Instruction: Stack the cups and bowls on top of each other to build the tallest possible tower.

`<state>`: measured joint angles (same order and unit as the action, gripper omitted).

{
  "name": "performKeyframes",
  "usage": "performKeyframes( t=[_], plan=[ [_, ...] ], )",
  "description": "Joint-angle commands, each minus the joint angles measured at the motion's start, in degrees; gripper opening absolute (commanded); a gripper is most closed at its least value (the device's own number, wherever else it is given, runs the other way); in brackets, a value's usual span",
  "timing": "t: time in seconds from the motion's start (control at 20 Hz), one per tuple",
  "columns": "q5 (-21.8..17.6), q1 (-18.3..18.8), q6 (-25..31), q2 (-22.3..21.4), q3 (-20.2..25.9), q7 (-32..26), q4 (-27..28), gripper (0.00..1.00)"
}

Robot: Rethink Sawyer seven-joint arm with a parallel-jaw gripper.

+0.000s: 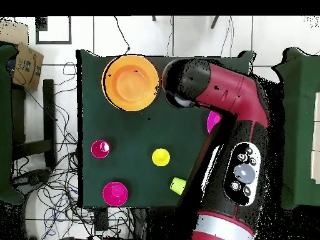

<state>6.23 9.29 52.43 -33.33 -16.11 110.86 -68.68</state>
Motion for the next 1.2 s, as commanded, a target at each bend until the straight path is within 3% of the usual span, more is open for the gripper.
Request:
performKeyframes(
  t=[0.05, 0.65, 1.2],
  plan=[
    [-3.1, -3.3, 0.5, -3.9, 5.3, -1.4, -9.6, 1.00],
    [-3.5, -1.4, 3.0, -10.2, 11.5, -12.2, -18.2, 1.00],
    [-5.6, 0.5, -0.8, -11.1, 14.6, -12.4, -21.8, 1.00]
  ],
)
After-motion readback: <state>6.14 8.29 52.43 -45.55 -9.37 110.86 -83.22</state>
